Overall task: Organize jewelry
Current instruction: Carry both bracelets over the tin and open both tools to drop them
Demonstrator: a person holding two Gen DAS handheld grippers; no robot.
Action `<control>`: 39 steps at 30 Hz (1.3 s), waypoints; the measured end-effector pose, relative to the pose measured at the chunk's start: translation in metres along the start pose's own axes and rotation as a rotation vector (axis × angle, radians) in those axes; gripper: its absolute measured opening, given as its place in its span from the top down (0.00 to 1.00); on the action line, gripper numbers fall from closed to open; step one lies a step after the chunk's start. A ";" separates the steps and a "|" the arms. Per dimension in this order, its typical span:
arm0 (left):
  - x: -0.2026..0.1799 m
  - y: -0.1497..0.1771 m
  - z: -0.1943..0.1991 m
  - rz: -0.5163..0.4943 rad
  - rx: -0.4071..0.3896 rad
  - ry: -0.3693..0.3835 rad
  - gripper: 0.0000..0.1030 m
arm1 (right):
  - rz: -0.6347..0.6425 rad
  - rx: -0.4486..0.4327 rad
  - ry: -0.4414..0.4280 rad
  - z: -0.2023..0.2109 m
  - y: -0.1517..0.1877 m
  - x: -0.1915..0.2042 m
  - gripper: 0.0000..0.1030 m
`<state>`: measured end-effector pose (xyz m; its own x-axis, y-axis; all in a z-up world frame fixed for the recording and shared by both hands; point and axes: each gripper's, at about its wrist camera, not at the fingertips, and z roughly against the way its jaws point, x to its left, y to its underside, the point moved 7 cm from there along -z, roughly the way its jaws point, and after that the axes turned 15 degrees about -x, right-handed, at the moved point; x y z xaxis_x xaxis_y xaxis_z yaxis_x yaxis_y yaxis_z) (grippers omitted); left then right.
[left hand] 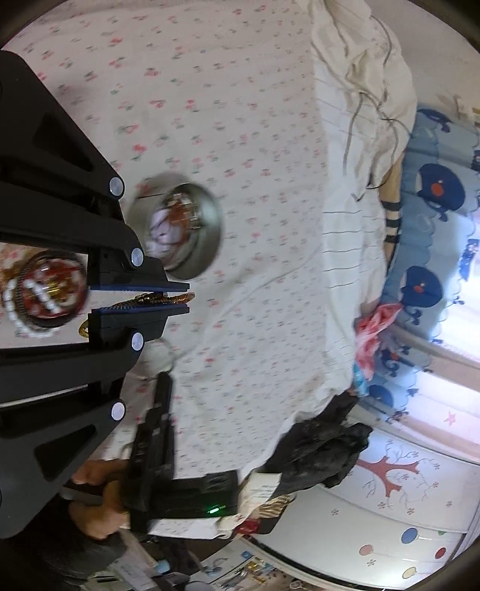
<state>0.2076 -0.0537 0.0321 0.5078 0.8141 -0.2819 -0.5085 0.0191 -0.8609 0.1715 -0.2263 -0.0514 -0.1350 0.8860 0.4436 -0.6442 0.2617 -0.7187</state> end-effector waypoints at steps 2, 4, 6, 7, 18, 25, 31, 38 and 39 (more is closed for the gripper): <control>0.004 -0.010 -0.008 0.009 -0.017 -0.011 0.95 | -0.003 -0.007 -0.004 0.000 -0.003 0.001 0.97; 0.011 -0.014 -0.016 0.019 -0.024 -0.028 0.95 | -0.006 -0.003 -0.007 -0.001 -0.001 0.001 0.97; 0.019 -0.015 -0.024 0.037 -0.022 -0.043 0.95 | -0.012 -0.004 -0.009 -0.003 -0.001 0.001 0.97; 0.024 -0.015 -0.029 0.047 -0.022 -0.054 0.95 | -0.015 -0.006 -0.010 -0.003 -0.001 0.001 0.97; 0.055 0.008 -0.057 0.143 0.030 -0.100 0.95 | -0.027 -0.111 -0.042 -0.013 -0.037 0.017 0.97; 0.077 0.015 -0.061 0.170 0.059 -0.187 0.95 | 0.002 -0.106 -0.038 -0.029 -0.045 0.030 0.97; 0.090 -0.001 -0.042 0.214 0.002 -0.223 0.91 | 0.060 -0.078 -0.045 -0.049 -0.047 0.053 0.96; 0.102 -0.009 -0.028 0.242 -0.027 -0.285 0.49 | 0.159 -0.038 -0.014 -0.088 -0.050 0.084 0.97; 0.103 -0.009 -0.026 0.240 -0.030 -0.292 0.46 | 0.173 -0.034 -0.008 -0.094 -0.051 0.087 0.97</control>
<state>0.2825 0.0146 0.0001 0.1548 0.9246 -0.3481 -0.5663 -0.2057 -0.7981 0.2631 -0.1266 -0.0269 -0.2476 0.9159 0.3161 -0.5853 0.1185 -0.8021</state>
